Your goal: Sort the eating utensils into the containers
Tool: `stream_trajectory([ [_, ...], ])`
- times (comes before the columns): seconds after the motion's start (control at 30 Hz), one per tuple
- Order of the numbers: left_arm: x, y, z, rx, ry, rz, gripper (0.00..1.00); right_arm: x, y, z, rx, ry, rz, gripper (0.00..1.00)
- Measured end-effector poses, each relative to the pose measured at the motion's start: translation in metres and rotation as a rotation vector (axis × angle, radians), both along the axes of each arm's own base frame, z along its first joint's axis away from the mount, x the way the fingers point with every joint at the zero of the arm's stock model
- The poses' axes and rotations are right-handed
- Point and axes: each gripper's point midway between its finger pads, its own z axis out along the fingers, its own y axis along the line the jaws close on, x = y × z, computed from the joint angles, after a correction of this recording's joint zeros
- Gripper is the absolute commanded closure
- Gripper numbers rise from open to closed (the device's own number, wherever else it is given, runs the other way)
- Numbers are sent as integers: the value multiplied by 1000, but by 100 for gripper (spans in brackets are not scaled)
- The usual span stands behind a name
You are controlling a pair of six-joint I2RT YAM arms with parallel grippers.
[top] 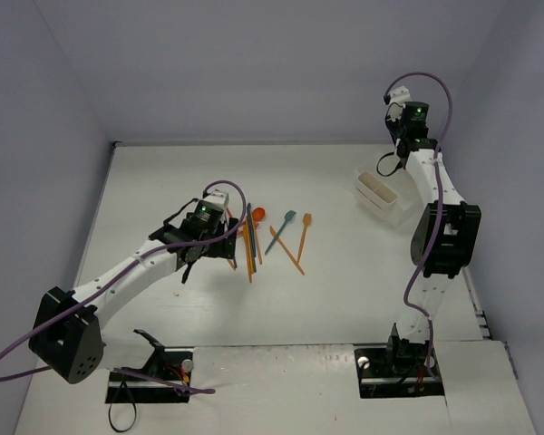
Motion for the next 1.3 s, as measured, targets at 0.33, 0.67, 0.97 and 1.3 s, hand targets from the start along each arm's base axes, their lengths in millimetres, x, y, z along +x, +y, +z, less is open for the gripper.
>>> stream_trajectory([
  [0.33,-3,-1,-2,-31,21,44,28,-4,59,30,60,-55,69,44],
  [0.67,23,-3,-27,-52,129,210,50,-113,101,123,422,-295,64,43],
  [0.97,34,10,-51,-135,192,406,59,-189,117,31,640,-122,14,43],
  [1.3,38,-3,-79,-175,225,496,61,-224,134,30,745,-99,66,42],
])
